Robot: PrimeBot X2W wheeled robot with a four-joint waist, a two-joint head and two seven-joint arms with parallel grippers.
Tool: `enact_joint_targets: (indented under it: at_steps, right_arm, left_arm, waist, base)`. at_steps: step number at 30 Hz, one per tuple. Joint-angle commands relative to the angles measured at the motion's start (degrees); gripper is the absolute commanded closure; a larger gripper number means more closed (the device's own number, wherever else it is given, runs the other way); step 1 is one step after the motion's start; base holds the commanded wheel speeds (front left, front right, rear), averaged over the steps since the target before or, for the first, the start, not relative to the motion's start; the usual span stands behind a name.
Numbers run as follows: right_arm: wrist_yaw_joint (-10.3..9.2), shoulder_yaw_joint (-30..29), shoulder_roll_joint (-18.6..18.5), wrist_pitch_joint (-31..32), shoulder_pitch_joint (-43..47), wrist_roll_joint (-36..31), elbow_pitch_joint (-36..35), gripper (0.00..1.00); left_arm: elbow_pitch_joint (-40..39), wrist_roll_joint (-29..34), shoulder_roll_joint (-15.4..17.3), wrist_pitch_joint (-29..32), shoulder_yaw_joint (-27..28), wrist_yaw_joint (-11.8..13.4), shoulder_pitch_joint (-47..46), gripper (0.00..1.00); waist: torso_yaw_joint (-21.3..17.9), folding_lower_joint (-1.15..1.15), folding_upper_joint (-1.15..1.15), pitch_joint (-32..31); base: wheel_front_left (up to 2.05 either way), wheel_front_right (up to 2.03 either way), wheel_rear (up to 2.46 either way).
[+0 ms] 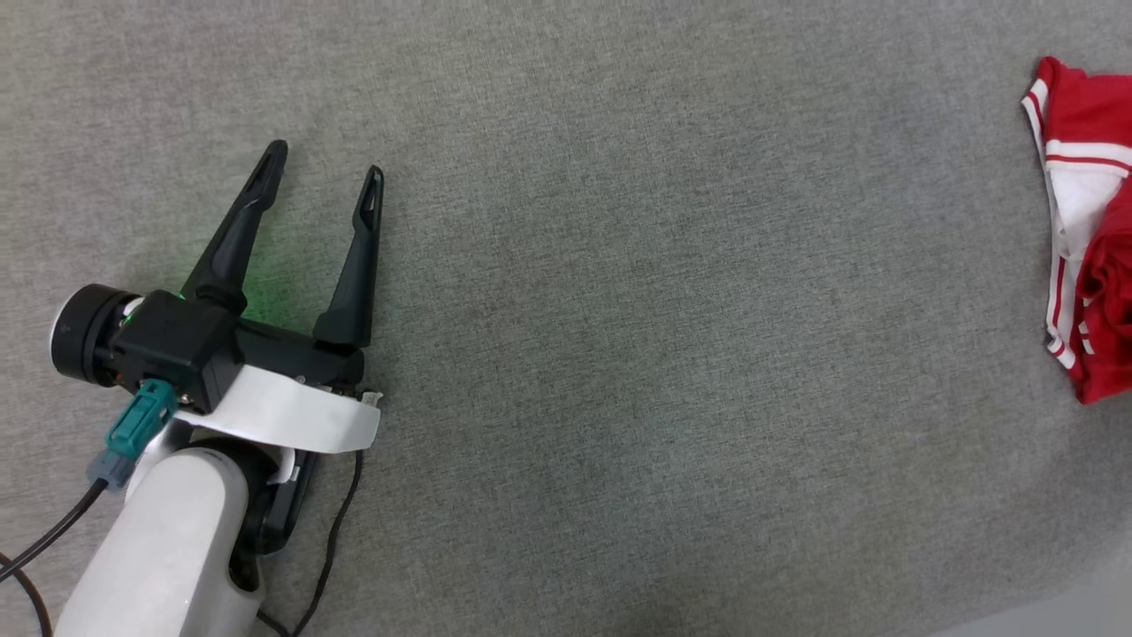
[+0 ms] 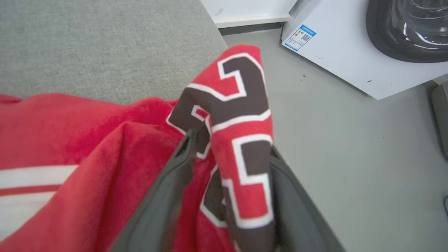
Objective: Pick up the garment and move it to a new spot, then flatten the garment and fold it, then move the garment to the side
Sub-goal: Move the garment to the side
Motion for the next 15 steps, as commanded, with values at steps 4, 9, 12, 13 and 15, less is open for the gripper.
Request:
enact_joint_targets:
  at_steps: [4, 9, 12, 13, 15]
  right_arm:
    - [-0.04, -0.4, -1.1, -5.1, -0.7, -3.5, 1.9, 0.0]
    - [-0.04, 1.7, -1.3, -10.6, 2.4, -4.6, 1.3, 0.0]
    - [-0.05, 4.1, -0.8, -13.0, 5.5, -3.4, 0.2, 0.0]
    - [-0.04, 5.1, -0.8, -13.5, 6.8, -3.1, -0.6, 0.0]
    - [-0.04, 6.9, -0.2, -14.4, 9.9, -1.9, -2.2, 0.0]
  left_arm:
    - [1.7, -0.7, -0.7, -1.3, -0.1, 0.2, 0.5, 0.0]
    - [4.7, -1.9, -2.4, -3.2, -0.6, 0.7, 3.0, 0.0]
    - [6.8, -3.0, -3.6, -4.4, -0.6, 1.2, 5.5, 0.0]
    - [7.4, -3.3, -4.0, -4.6, -0.6, 1.6, 6.6, 0.0]
    - [8.3, -4.0, -4.8, -5.1, -0.3, 2.3, 8.5, 0.0]
  waist:
    - [0.2, -0.01, 0.0, -3.2]
    - [0.8, -0.01, 0.0, -9.9]
    - [1.4, -0.01, 0.0, -15.3]
    - [1.5, -0.01, 0.0, -16.9]
    - [2.1, -0.01, 0.0, -20.2]
  base:
    - [0.0, 0.0, 0.0]
    - [0.0, 0.0, 0.0]
    - [0.0, 0.0, 0.0]
    - [0.0, 0.0, 0.0]
    - [0.0, 0.0, 0.0]
